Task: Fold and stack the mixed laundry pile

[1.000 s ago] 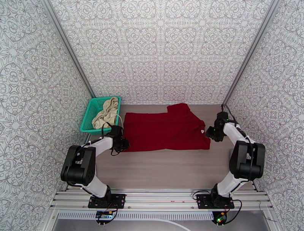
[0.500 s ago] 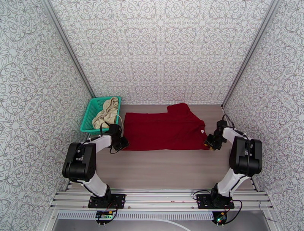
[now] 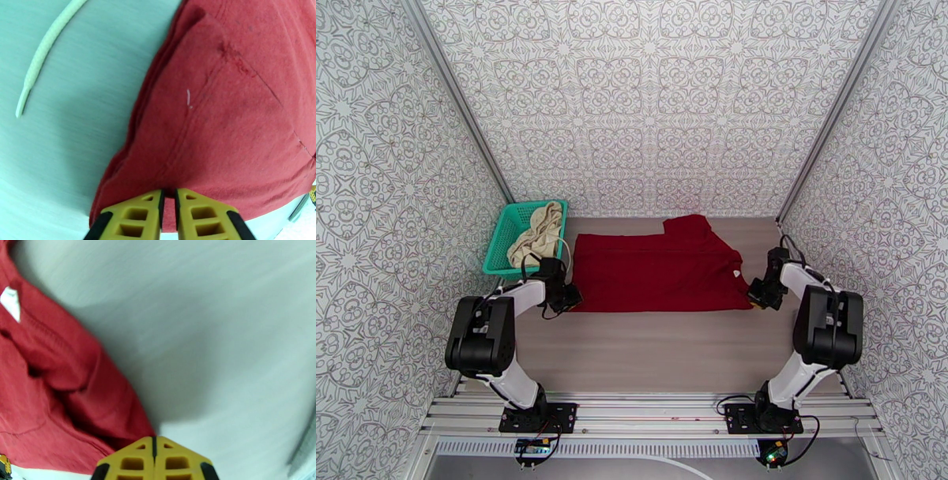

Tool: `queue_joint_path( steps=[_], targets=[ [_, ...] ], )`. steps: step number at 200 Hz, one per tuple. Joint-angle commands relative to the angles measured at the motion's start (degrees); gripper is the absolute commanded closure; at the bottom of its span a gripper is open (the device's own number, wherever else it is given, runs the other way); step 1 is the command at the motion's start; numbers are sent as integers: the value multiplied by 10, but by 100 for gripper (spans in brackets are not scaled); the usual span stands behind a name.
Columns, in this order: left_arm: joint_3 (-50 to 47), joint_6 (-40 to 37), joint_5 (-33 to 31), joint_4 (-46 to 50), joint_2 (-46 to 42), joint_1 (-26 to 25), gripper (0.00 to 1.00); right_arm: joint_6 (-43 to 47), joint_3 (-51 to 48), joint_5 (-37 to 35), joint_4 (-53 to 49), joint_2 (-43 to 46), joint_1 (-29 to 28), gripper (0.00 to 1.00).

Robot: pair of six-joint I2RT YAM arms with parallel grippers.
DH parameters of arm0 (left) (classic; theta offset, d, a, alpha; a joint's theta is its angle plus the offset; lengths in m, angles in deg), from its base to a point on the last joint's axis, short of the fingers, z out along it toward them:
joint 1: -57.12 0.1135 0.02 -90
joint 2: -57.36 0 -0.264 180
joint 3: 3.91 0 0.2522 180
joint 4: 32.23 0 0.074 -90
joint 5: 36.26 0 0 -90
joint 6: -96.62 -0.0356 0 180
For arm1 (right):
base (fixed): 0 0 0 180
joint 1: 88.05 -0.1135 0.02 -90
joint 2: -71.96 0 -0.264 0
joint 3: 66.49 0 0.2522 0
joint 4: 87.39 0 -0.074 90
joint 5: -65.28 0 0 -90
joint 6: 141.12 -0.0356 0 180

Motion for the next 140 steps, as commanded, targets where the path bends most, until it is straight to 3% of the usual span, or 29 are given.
queue_joint_path(
  steps=[1,25,37,53,61,71,106,140],
  targets=[
    [-15,-10,-27,16,10,13,82,10,4,-57,-34,35,6,100],
    [-26,-8,-24,16,-2,13,82,13,-3,-76,-47,48,9,100],
    [-34,-8,-24,18,-16,13,77,16,-7,-83,-55,58,8,100],
    [-40,-8,-25,25,-40,13,60,17,-12,-94,-66,73,8,70],
    [-40,-10,-26,33,-55,13,57,18,-12,-93,-71,81,8,61],
    [-36,-11,-30,47,-74,13,55,17,-8,-93,-78,89,9,57],
    [23,-44,-47,108,-127,-6,53,11,16,-47,-86,116,-2,58],
    [113,-75,-15,84,-51,-61,54,-49,23,40,-18,67,-92,60]
  ],
)
